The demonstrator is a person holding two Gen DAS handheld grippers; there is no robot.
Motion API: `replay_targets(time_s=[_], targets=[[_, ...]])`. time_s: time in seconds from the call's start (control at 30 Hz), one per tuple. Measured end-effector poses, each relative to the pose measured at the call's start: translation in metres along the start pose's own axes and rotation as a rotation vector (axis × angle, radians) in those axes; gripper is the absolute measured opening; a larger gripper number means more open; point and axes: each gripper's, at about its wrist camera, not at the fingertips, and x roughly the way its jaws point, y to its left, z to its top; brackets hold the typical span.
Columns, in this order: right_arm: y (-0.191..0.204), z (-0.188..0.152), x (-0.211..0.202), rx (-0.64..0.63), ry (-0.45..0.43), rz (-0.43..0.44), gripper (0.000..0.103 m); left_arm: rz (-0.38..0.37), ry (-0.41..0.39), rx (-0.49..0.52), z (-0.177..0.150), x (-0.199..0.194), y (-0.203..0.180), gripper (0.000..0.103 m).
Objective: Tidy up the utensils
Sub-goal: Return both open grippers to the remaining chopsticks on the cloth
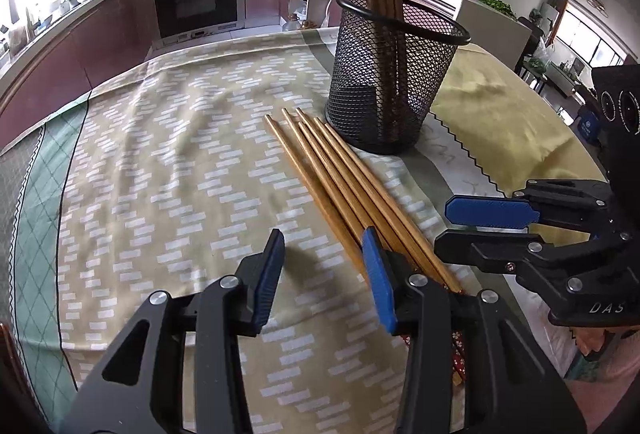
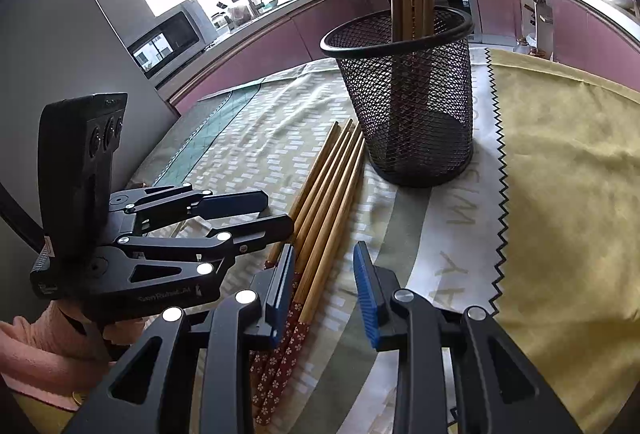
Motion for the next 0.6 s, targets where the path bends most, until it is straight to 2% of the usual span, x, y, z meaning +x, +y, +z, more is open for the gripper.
replay_targets(time_s=[0.3, 0.6], targets=[[0.000, 0.000, 0.003, -0.006, 0.006, -0.007, 0.029, 0.002, 0.011, -0.002, -0.004, -0.002, 0.003, 0.035], [0.005, 0.000, 0.009, -0.043, 0.020, -0.067, 0.027, 0.001, 0.009, -0.043, -0.009, -0.007, 0.011, 0.027]])
